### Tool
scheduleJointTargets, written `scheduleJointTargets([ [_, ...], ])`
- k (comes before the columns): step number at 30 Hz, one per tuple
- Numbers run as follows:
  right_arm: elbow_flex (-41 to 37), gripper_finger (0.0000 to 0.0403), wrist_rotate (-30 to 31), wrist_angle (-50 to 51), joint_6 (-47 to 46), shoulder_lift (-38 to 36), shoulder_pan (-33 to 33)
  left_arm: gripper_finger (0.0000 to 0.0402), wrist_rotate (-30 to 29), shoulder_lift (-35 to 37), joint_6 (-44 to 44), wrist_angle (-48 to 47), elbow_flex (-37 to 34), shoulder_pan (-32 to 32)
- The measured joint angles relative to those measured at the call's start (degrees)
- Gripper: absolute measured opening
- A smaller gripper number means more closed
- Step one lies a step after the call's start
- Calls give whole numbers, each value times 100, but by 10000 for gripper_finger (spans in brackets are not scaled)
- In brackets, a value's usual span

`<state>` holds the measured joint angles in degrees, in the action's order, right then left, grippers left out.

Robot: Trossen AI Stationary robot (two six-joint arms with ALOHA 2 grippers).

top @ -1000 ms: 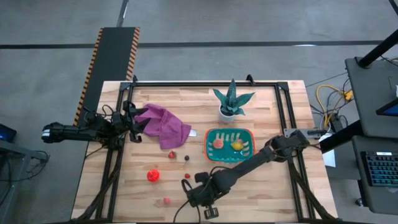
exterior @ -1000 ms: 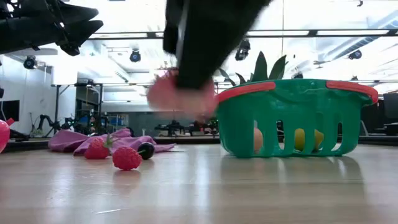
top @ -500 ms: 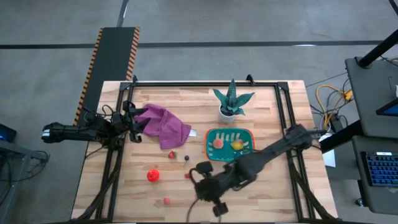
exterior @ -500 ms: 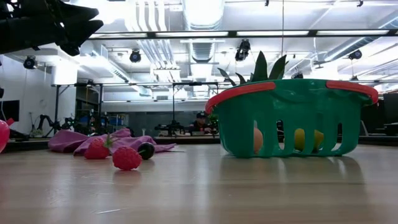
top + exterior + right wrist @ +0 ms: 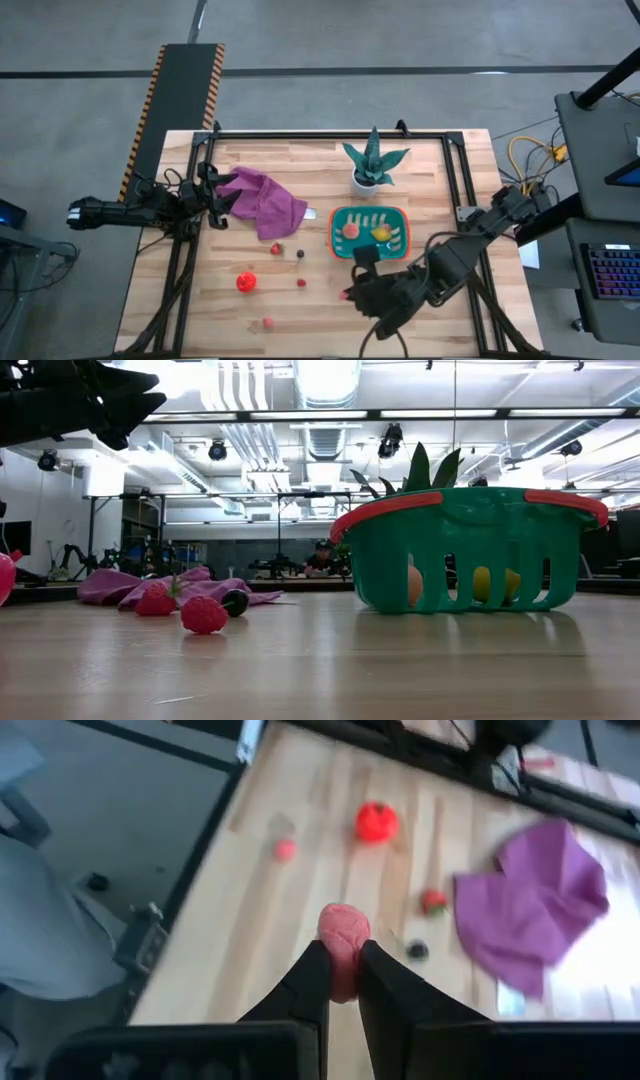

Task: Pick and placing Produce into tupperware
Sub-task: Put the right apricot into the green basket

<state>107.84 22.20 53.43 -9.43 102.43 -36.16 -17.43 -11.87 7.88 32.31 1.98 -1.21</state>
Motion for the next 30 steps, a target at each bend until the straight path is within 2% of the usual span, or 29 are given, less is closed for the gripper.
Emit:
scheduleJointTargets([
  [4, -683, 31, 54, -71, -362, -293, -13, 199, 0, -4, 0, 3, 0, -2],
  [11, -2167, 31, 270, -831, -550, -1020, -9, 199, 0, -6, 2, 5, 0, 0],
  [16, -3487, 31, 351, -1715, -860, -1875, 22, 199, 0, -4, 2, 3, 0, 0],
  [19, -4381, 31, 404, -2580, -859, -2491, 73, 199, 0, -4, 2, 5, 0, 0],
  [24, -5721, 31, 466, -3807, -859, -3361, 433, 199, -2, -3, 3, 11, 0, 0],
  [30, -6513, 31, 503, -3880, -1123, -3849, 1184, 199, -129, 1, 8, 16, 0, 0],
])
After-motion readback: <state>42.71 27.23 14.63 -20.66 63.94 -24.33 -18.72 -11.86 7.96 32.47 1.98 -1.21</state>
